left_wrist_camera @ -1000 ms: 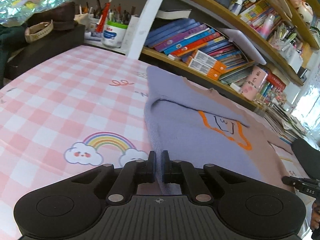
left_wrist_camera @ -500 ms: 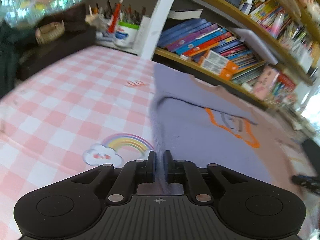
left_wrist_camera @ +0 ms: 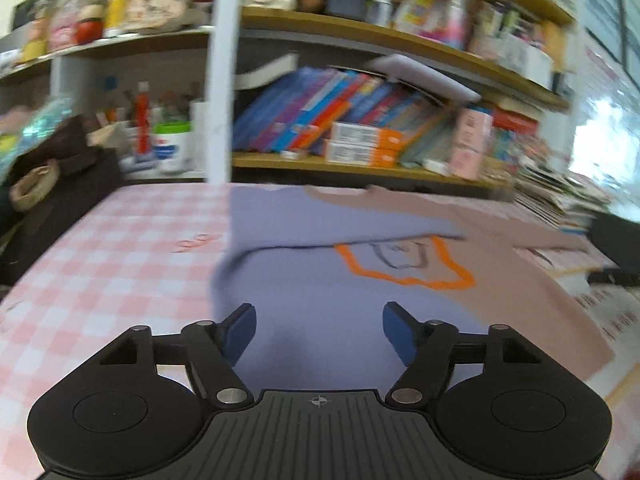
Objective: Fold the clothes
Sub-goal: 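Grasp the lavender side edge with the left gripper and fold it inward, then grasp the mauve sleeve cuff with the right gripper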
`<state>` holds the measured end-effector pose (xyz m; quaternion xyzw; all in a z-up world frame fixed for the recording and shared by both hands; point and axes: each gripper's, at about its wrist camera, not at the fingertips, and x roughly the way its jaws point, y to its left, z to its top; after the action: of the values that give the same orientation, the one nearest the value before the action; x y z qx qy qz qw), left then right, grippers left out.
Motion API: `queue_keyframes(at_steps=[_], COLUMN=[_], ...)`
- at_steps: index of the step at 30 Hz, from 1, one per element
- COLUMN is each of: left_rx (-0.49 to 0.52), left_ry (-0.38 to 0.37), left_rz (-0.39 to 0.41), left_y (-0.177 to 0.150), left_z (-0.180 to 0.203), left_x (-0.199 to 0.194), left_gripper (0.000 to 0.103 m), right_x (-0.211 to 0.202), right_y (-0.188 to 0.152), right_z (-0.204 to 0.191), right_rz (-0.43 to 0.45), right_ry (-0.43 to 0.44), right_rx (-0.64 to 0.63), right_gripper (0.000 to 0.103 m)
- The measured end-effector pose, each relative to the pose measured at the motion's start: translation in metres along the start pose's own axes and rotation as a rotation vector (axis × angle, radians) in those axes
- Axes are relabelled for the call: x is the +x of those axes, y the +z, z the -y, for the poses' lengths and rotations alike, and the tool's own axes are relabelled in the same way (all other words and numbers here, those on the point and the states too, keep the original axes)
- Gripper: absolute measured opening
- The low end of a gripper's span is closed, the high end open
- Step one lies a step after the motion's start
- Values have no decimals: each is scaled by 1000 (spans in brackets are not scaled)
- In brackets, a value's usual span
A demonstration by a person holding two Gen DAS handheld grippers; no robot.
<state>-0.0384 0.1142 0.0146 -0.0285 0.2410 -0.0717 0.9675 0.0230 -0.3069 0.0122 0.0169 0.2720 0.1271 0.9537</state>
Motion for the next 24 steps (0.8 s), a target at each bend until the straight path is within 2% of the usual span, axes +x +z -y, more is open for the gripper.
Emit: queue_keyframes(at_steps=[1, 7, 13, 18, 21, 24], left_rx=[5, 45, 102, 126, 147, 158], left_ry=[-16, -66, -82, -88, -82, -66], left_rz=[-5, -19, -36, -46, -55, -65], left_y=[-1, -7, -10, -11, -11, -12], left_z=[2, 12, 22, 25, 29, 31], left_x=[2, 12, 17, 18, 19, 20], left_gripper=[79, 86, 92, 95, 96, 96], right_x=[1, 25, 66, 89, 100, 110], right_y=[2, 20, 34, 48, 57, 65], right_z=[6, 60, 119, 159, 181, 194], right_rz=[0, -33, -123, -122, -113, -117], right_ry=[-17, -140, -214, -276, -305, -331], right_rx=[8, 58, 196, 294, 363, 380], right_gripper=[67, 69, 69, 69, 66, 57])
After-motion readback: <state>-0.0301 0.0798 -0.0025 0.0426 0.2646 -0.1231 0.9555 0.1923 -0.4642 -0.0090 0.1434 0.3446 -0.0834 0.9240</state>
